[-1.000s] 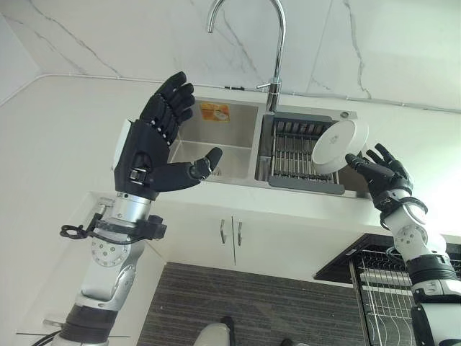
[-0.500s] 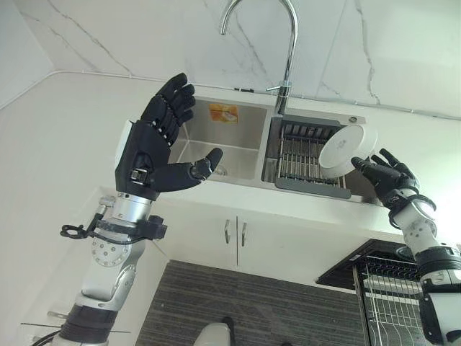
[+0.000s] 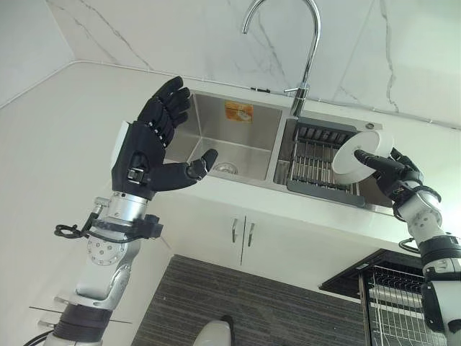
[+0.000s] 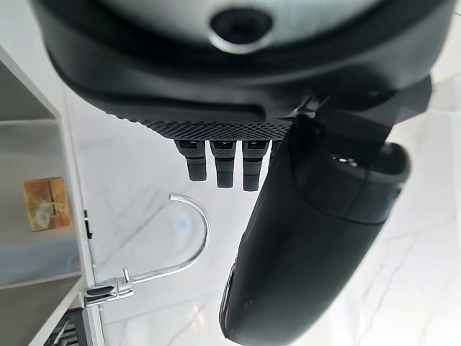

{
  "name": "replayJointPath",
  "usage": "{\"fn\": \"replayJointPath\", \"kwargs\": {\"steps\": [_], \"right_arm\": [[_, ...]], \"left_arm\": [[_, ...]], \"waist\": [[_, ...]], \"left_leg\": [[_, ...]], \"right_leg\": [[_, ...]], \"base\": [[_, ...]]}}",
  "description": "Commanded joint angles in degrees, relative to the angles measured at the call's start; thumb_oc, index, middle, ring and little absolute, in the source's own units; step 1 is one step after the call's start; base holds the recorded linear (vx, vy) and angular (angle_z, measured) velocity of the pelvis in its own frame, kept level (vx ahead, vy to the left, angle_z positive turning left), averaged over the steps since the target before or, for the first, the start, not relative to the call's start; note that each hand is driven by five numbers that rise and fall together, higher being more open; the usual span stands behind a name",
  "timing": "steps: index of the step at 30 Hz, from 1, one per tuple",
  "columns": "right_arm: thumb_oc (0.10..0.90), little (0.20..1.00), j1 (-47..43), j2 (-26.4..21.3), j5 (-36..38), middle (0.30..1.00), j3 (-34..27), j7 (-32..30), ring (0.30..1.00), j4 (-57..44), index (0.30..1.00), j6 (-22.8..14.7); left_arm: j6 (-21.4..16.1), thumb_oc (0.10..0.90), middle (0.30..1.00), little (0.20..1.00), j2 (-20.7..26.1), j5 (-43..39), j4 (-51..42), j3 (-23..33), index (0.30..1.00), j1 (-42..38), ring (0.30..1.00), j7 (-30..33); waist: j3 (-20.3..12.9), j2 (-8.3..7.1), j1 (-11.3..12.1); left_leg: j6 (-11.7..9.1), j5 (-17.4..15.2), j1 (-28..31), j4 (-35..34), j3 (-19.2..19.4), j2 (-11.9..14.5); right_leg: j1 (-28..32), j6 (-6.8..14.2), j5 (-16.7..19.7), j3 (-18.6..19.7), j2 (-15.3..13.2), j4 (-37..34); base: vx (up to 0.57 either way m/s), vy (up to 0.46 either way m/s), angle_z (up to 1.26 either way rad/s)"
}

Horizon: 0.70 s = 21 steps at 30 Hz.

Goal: Place the dishes in the dishwasher.

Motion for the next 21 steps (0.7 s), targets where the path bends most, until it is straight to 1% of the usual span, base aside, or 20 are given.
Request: {"fn": "replayJointPath", "kwargs": {"steps": [1,6,14,15,16,17,18,21], "right_arm": [[0.8,0.9,-6.3,-5.8,3.6,0.9,2.1,1.3,0.9,-0.3,0.9,-4.6],[0.8,0.9,-6.3,-6.1,5.1,0.9,1.6,0.0,0.9,1.3,0.9,-4.7],[0.8,0.9,-6.9,-6.6,5.4,0.9,1.2,-2.3,0.9,5.4,0.9,-4.9],[0.508,0.462,-7.1,-6.6,4.9,0.462,1.3,-2.4,0.462,6.1,0.462,-5.5],[0.4,0.3,-7.4,-6.5,4.1,0.3,1.5,-2.7,0.3,6.5,0.3,-6.0],[0.4,0.3,-8.3,-6.6,1.9,0.3,1.9,-3.4,0.3,8.0,0.3,-5.3],[0.4,0.3,-8.9,-6.8,1.6,0.3,2.4,-3.4,0.3,9.2,0.3,-5.1],[0.4,0.3,-10.6,-7.6,-0.3,0.3,3.0,-3.8,0.3,11.5,0.3,-5.3]], "left_arm": [[-4.8,0.8,0.9,0.9,2.6,-1.7,-4.0,-0.1,0.9,-4.2,0.9,1.5],[-4.7,0.8,0.9,0.9,3.6,-2.4,-3.8,0.4,0.9,-3.7,0.9,1.3],[-3.1,0.8,0.9,0.9,4.8,-1.9,-3.5,0.3,0.9,-3.6,0.9,2.0],[-2.9,0.8,0.9,0.9,5.2,-1.7,-3.4,0.4,0.9,-3.5,0.9,2.1],[-2.5,0.8,0.9,0.9,5.5,-1.6,-3.3,0.5,0.9,-3.4,0.9,2.1],[-1.7,0.8,0.9,0.9,6.1,-1.1,-3.0,0.8,0.9,-2.9,0.9,1.9],[-1.4,0.8,0.9,0.9,6.4,-0.8,-2.9,1.1,0.9,-2.6,0.9,2.0],[0.1,0.8,0.9,0.9,6.9,-0.9,-3.6,1.9,0.9,-1.0,0.9,2.1]], "waist": [[-6.5,-0.08,0.0],[-6.5,0.09,0.5],[-6.4,0.06,1.1],[-6.4,0.04,1.3],[-6.4,0.03,1.4],[-6.5,0.06,1.8],[-6.5,0.08,2.0],[-6.4,0.52,2.8]], "left_leg": [[-6.8,-7.2,5.1,-0.4,-1.3,5.3],[-6.9,-6.8,4.8,-0.4,-1.7,5.4],[-7.0,-6.4,4.5,-0.4,-2.2,5.4],[-7.0,-6.4,4.5,-0.4,-2.2,5.4],[-7.0,-6.4,4.5,-0.4,-2.3,5.3],[-6.9,-6.4,4.6,-0.4,-2.4,5.2],[-6.9,-6.3,4.6,-0.4,-2.5,5.1],[-7.1,-6.0,4.3,-0.4,-2.6,5.1]], "right_leg": [[-2.7,1.5,-6.1,0.0,-2.0,5.5],[-2.3,1.5,-6.2,-0.8,-2.2,5.5],[-1.8,1.5,-6.3,-1.7,-2.4,5.5],[-1.7,1.5,-6.3,-1.8,-2.4,5.5],[-1.7,1.5,-6.3,-1.8,-2.4,5.5],[-1.6,1.5,-6.3,-1.7,-2.4,5.5],[-1.6,1.5,-6.4,-1.6,-2.3,5.5],[-1.8,1.4,-6.5,-1.7,-2.2,5.5]], "base": [[0.02,-0.005,0.26],[0.03,-0.012,0.2],[0.04,-0.048,0.06],[0.07,-0.088,0.04],[0.13,-0.133,0.07],[0.15,-0.136,0.08],[0.17,-0.141,0.09],[0.09,-0.08,0.05]]}}
